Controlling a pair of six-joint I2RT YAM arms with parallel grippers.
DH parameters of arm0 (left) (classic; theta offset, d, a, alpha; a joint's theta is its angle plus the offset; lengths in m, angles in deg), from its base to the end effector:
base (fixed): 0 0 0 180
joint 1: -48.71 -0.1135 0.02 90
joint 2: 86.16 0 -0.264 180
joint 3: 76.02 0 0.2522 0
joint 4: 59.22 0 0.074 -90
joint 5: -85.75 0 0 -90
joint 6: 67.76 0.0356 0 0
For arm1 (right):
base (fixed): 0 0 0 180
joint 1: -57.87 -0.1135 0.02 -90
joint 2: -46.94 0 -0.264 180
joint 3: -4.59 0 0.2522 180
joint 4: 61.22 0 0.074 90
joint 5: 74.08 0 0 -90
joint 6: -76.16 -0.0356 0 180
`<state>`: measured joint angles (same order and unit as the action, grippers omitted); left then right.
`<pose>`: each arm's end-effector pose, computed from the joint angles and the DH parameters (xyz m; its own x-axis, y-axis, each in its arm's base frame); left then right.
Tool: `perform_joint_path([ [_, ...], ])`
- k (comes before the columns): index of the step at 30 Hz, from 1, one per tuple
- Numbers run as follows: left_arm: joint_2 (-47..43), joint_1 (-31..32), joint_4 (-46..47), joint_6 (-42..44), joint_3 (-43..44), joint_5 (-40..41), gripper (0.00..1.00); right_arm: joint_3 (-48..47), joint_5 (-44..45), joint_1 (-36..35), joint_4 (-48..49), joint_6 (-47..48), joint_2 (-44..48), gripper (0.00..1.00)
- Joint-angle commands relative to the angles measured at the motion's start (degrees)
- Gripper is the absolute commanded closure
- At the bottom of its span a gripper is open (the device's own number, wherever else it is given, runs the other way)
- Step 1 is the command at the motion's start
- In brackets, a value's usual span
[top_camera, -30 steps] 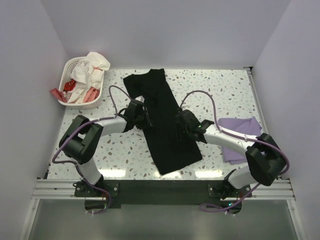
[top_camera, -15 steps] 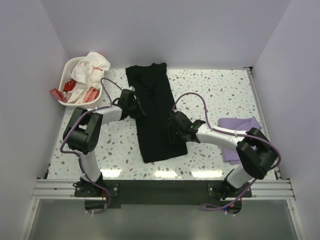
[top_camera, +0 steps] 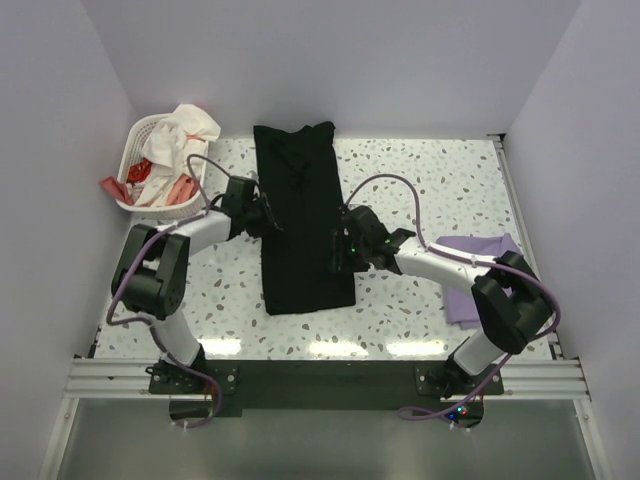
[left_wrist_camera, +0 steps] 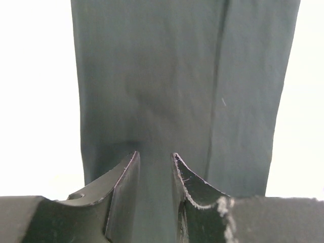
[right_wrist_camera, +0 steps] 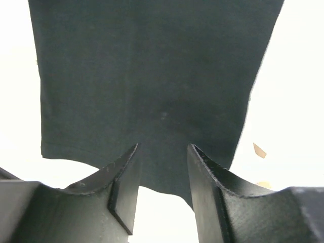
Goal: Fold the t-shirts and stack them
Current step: Fold the tshirt
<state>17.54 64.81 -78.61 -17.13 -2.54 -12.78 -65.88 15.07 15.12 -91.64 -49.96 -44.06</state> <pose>0.3552 -0.1080 0.1599 -0.7983 -0.4225 -0.4293 -0.1808 0.8479 -0.4984 0.2418 0.2243 0.2039 -0.8648 0.0033 -0.5021 -0.2176 0.8987 0.3807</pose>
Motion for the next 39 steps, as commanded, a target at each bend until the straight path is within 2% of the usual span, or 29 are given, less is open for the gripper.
perform_joint_path([
  [1, -9.5, 0.5, 0.5, 0.6, -4.7, -1.7, 0.65, 2.9, -6.7, 1.6, 4.6, -1.8, 1.4, 0.57],
  [7, -18.3, 3.8, 6.8, -2.0, -19.9, -4.2, 0.74, 7.2, -12.5, 2.7, 9.9, -2.5, 1.3, 0.64],
  [14, -23.7, 6.4, 10.3, -4.8, -31.1, -4.9, 0.85, 10.6, -12.9, 3.5, 10.7, -2.5, 1.8, 0.67],
  [17, -27.2, 6.7, 9.3, -5.7, -34.2, -4.0, 0.86, 12.6, -12.7, 3.7, 10.8, -2.4, 2.5, 0.68],
  [25, -36.5, 6.8, 3.4, -5.6, -36.3, -3.7, 0.82, 15.7, -13.0, 3.7, 10.4, -2.6, 5.5, 0.68],
  [39, -37.7, 6.8, 0.2, -4.8, -42.1, -6.4, 0.85, 19.5, -12.7, 3.6, 9.9, -2.9, 7.2, 0.68],
])
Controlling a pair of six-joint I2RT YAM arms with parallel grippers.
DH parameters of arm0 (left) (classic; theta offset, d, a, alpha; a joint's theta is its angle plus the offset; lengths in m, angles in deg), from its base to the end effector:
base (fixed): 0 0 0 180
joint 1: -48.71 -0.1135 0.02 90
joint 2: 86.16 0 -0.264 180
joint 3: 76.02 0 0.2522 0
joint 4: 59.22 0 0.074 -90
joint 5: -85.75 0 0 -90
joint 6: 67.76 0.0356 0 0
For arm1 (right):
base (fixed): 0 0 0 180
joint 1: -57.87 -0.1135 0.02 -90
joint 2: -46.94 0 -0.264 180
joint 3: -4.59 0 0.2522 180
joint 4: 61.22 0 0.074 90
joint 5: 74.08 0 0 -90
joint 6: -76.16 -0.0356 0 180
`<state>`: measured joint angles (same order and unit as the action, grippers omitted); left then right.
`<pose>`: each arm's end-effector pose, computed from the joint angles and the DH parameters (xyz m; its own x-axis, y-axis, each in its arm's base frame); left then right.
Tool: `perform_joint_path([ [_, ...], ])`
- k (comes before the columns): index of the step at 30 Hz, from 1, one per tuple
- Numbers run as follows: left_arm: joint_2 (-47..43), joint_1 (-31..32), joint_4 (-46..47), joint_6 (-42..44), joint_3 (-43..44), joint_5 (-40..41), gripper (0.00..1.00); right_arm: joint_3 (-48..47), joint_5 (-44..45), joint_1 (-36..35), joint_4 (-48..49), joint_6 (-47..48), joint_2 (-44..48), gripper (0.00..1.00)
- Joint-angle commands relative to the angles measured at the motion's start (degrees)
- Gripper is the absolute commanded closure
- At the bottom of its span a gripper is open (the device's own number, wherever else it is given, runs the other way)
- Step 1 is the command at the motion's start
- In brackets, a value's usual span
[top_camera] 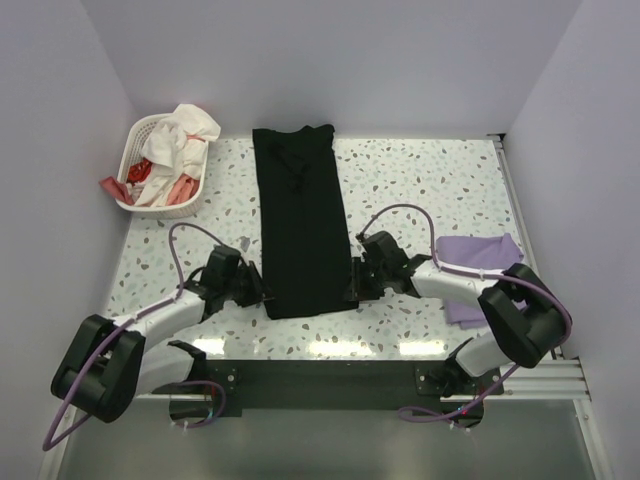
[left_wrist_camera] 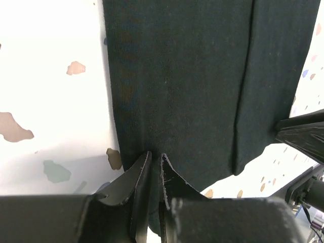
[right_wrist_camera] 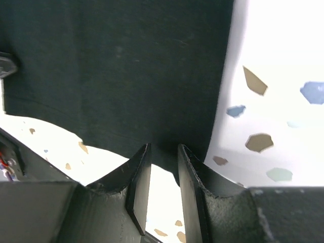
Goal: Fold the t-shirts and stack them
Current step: Fold the tshirt
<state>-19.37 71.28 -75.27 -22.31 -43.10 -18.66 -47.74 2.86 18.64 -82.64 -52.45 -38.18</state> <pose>0.1769 -0.0831 0.1326 -0.8681 -0.3750 -0.3253 -0.1253 0.7996 -0.5874 0.2065 0.1790 0.1518 -0.9393 0.0178 -0.3426 -0.1693 0.8445 0.5082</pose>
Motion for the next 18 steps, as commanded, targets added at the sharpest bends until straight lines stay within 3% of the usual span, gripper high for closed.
perform_joint_path([
  [1, -1.7, 0.2, -3.4, 0.3, -1.6, -0.7, 0.85, 1.7, -0.4, 0.1, 1.0, -0.4, 1.5, 0.68],
  [18, -6.8, 1.2, -9.7, 1.4, -0.2, -1.8, 0.81, 3.8, 2.3, 0.2, -2.4, -0.4, 8.0, 0.68],
])
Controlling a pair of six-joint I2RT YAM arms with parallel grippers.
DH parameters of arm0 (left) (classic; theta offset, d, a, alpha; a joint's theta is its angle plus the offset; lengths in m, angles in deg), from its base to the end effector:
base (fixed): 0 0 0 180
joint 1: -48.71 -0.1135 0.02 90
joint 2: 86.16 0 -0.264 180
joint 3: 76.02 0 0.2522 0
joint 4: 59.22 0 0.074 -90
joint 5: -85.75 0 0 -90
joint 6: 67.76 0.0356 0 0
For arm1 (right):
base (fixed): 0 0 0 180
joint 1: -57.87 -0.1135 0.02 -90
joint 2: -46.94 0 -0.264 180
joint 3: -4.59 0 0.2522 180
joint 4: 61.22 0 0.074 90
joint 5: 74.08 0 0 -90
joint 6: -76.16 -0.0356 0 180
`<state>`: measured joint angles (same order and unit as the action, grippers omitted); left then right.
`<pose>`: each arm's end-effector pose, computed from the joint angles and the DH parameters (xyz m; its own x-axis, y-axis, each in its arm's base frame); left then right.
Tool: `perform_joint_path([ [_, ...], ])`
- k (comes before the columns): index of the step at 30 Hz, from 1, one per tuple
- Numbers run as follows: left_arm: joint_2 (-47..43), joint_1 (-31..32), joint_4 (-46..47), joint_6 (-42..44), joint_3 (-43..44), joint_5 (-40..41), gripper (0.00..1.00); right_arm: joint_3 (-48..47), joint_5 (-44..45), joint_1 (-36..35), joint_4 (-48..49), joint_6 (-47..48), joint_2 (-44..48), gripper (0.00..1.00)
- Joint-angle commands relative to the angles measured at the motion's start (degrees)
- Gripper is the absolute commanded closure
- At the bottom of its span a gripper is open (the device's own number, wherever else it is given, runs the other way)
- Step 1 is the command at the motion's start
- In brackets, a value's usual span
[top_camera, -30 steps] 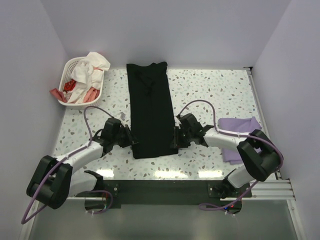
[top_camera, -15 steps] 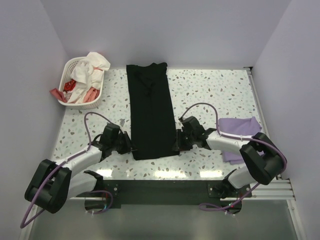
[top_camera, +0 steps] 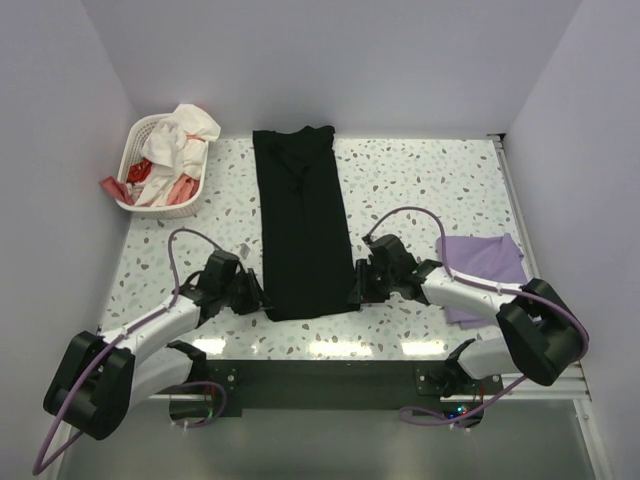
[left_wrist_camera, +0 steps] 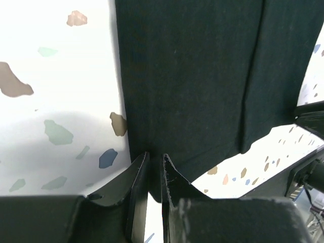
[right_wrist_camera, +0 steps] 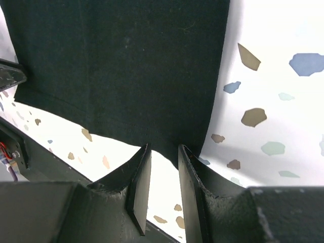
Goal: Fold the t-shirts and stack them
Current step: Fold the tshirt
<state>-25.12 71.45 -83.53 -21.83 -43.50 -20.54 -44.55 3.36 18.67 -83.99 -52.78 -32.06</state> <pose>0.1613 -0.0784 0.1379 -0.8948 -0.3488 -0.2786 -0.1323 0.8032 -0.5808 0.1922 0.1668 0.1607 -0.9310 0.0323 -0.3635 -0.1723 0.8391 0.5159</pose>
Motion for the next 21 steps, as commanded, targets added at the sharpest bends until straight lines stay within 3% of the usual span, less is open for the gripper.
perform_joint_path([
  [1, -1.1, 2.0, -1.7, 0.8, 0.2, 0.7, 0.81, 0.7, 2.0, 0.1, -1.3, 0.0, 1.8, 0.68],
  [17, -5.0, 6.8, -6.3, -3.2, -1.9, 9.7, 0.88, 5.6, 3.5, 0.1, -0.1, 0.4, 0.9, 0.69],
  [21, -10.3, 7.5, -6.7, -3.6, -1.6, 11.5, 0.81, 5.1, 4.6, 0.1, -1.9, 0.8, 3.2, 0.69],
])
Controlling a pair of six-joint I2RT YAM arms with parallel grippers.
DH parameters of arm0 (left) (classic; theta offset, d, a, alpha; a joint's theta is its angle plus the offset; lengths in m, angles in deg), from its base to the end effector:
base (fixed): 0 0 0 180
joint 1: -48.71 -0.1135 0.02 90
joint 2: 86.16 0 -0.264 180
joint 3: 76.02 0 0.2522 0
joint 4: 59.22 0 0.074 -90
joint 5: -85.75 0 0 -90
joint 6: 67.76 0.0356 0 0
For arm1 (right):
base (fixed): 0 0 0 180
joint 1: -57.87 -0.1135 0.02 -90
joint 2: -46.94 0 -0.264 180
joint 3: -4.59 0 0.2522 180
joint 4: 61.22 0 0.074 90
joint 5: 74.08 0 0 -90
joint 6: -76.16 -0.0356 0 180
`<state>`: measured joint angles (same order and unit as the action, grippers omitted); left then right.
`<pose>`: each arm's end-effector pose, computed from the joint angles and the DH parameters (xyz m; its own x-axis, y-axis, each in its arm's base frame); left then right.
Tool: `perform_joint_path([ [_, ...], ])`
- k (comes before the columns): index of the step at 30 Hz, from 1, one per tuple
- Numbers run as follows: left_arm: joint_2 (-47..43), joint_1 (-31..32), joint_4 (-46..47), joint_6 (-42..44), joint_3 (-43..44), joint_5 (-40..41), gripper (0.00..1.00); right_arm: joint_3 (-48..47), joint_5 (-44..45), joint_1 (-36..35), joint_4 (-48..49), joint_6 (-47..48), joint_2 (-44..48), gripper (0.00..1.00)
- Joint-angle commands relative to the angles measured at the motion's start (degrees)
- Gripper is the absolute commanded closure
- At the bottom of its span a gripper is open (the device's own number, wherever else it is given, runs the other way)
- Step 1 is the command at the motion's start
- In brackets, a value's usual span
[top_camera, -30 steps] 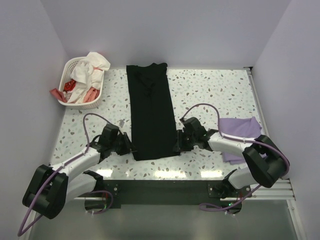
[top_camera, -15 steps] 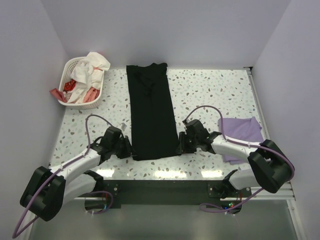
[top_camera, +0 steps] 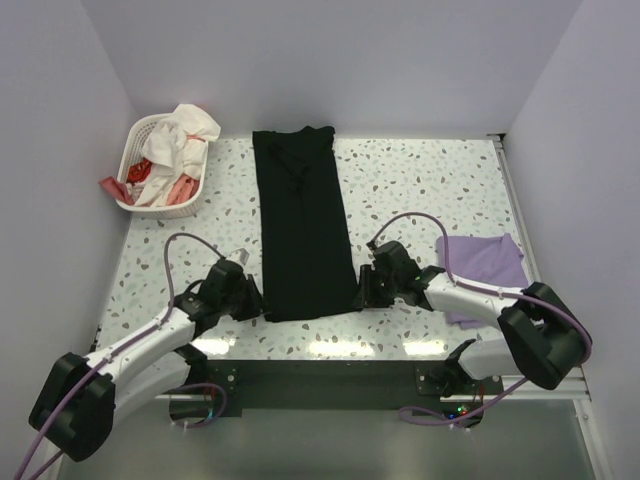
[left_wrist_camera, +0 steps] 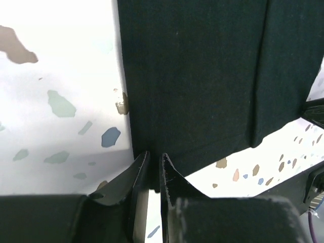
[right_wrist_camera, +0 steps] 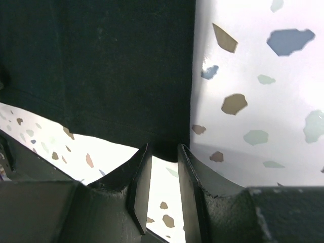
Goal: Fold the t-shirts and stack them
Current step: Fold the tshirt
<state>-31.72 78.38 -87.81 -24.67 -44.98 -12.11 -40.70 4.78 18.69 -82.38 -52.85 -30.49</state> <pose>0.1411 -0.0860 0.1420 -0.8792 -0.3317 -0.3420 -0.1150 0.8443 -0.5233 0.1826 0.1577 0.1497 -0.9294 0.0392 -0.3669 -0.1600 0.8531 0.4965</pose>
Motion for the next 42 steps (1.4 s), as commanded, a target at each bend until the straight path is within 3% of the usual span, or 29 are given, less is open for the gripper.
perform_joint_path([
  [1, -4.4, 0.6, -2.5, -0.7, 0.0, 3.1, 0.81, 0.8, 3.3, 0.2, -4.1, 0.9, 1.9, 0.68],
  [11, -5.8, 0.7, 1.7, 0.1, 0.7, -1.0, 0.79, 0.2, 3.1, 0.2, -4.2, 1.1, 2.0, 0.68],
  [27, -7.0, 3.1, 2.8, -6.0, -7.5, -1.5, 0.82, 0.0, 3.7, 0.2, -5.5, 0.9, 3.0, 0.68],
  [34, -10.7, 3.1, -2.0, -4.8, -0.5, 0.1, 0.75, -1.3, 4.8, 0.1, -8.7, 0.9, 5.5, 0.67],
  [37, -11.5, 3.1, -7.6, -5.0, 2.8, 4.5, 0.71, -1.6, 6.4, 0.1, -10.2, 0.8, 7.2, 0.61],
  [42, -11.3, 3.1, -15.4, -8.7, 6.2, 10.5, 0.63, -1.7, 5.9, 0.2, -9.0, 0.3, 6.9, 0.60],
])
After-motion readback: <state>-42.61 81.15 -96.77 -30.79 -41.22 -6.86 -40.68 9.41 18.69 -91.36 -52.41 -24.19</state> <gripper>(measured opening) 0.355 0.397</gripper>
